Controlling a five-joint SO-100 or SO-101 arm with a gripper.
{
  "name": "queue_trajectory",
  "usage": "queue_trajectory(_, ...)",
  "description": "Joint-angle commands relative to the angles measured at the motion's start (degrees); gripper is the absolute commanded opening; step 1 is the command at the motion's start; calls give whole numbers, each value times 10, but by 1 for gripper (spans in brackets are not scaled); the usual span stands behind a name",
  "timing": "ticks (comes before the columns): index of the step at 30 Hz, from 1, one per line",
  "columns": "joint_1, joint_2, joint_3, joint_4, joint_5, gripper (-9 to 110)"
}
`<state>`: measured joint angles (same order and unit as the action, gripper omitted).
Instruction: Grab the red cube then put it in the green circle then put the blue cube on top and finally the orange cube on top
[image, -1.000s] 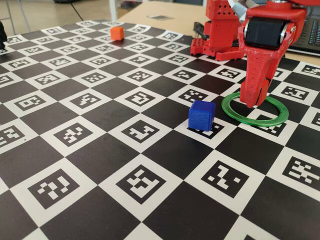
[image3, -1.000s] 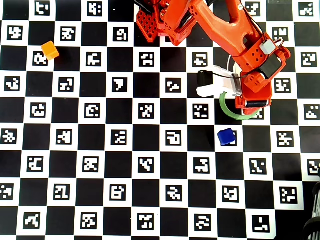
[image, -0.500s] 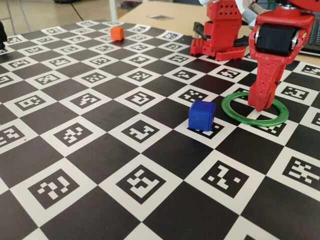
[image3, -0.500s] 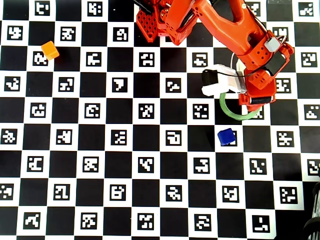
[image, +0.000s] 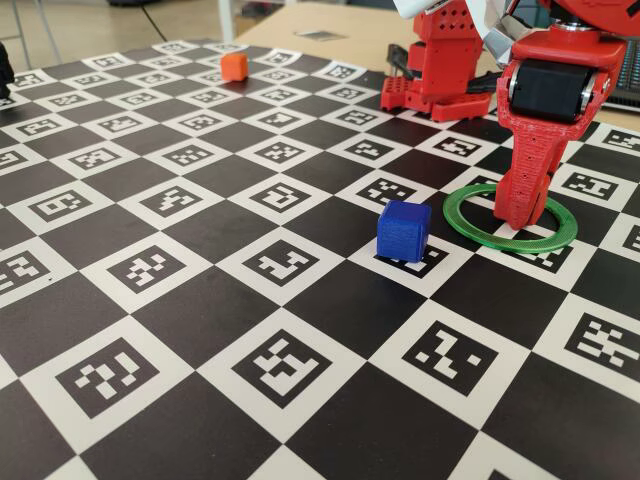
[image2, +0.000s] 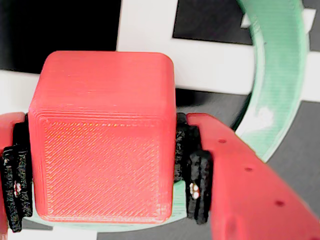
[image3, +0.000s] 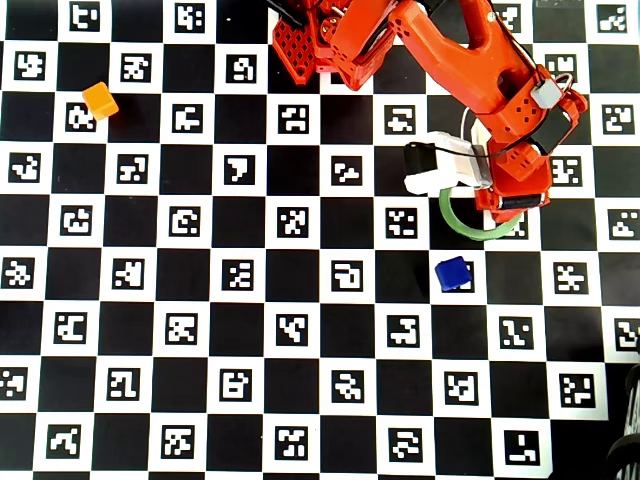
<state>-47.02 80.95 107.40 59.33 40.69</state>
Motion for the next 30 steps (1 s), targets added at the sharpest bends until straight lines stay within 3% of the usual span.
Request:
queue_trajectory(1,4,10,-2,-7,-4,4)
queue_trajectory(30,4,3,2,-7,-5,6)
